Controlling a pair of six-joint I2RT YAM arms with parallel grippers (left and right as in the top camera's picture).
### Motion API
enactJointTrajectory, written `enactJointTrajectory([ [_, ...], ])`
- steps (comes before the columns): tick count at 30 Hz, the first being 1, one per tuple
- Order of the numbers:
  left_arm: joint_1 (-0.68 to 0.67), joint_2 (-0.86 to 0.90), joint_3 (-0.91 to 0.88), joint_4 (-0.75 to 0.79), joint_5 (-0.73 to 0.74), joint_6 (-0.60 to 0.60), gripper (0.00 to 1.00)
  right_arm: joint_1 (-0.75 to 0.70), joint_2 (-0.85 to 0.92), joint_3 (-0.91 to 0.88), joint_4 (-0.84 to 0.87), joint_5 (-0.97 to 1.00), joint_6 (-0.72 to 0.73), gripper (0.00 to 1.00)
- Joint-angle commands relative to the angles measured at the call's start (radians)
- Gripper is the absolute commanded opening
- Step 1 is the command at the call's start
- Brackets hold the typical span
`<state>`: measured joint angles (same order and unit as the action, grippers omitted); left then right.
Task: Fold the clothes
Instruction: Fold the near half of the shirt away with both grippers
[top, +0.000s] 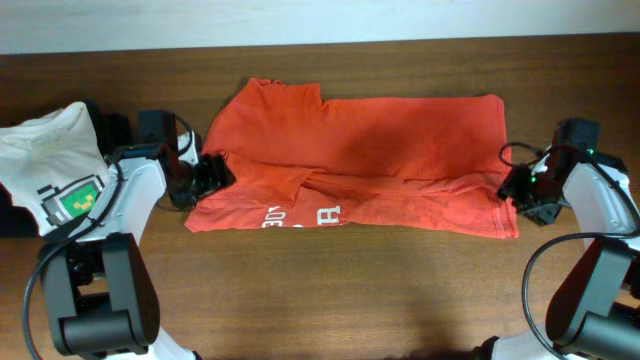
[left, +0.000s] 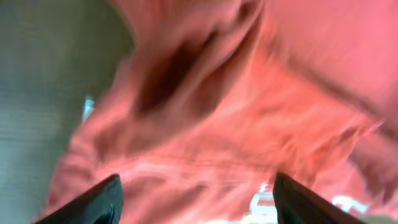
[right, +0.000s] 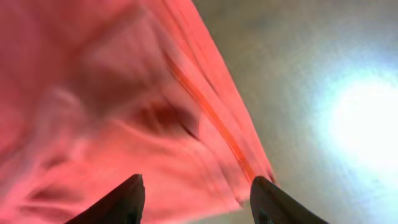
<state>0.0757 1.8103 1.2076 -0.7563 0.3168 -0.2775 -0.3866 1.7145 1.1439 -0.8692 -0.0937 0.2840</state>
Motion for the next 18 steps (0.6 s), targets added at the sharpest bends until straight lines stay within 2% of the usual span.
enactJointTrajectory([
  [1, -0.008, 0.006, -0.006, -0.057, -0.045, 0.006, 0.76, -0.006, 0.010, -0.009, -0.015, 0.053, 0.000, 0.58],
  [5, -0.011, 0.007, -0.080, 0.013, -0.059, 0.008, 0.75, -0.006, 0.011, -0.101, 0.069, 0.053, -0.018, 0.57],
  [9, -0.017, 0.007, -0.203, 0.140, -0.060, 0.008, 0.75, -0.006, 0.011, -0.225, 0.204, 0.053, -0.018, 0.48],
  [10, -0.017, 0.007, -0.221, 0.150, -0.063, 0.008, 0.75, -0.006, 0.011, -0.242, 0.227, 0.054, -0.018, 0.38],
  [11, -0.016, 0.007, -0.225, 0.145, -0.071, 0.008, 0.75, -0.006, 0.011, -0.251, 0.236, 0.058, -0.018, 0.20],
  [12, -0.016, 0.007, -0.225, 0.134, -0.087, 0.009, 0.75, -0.007, 0.011, -0.257, 0.235, 0.082, -0.014, 0.11],
  [14, -0.016, 0.007, -0.225, 0.094, -0.154, 0.008, 0.73, -0.008, 0.011, -0.265, 0.199, 0.197, 0.018, 0.06],
  [15, -0.014, 0.007, -0.227, 0.069, -0.187, 0.007, 0.74, -0.008, 0.011, -0.265, 0.160, 0.283, 0.085, 0.04],
  [18, 0.014, 0.007, -0.229, -0.055, -0.195, -0.039, 0.74, -0.008, 0.011, -0.265, 0.066, 0.446, 0.171, 0.04],
])
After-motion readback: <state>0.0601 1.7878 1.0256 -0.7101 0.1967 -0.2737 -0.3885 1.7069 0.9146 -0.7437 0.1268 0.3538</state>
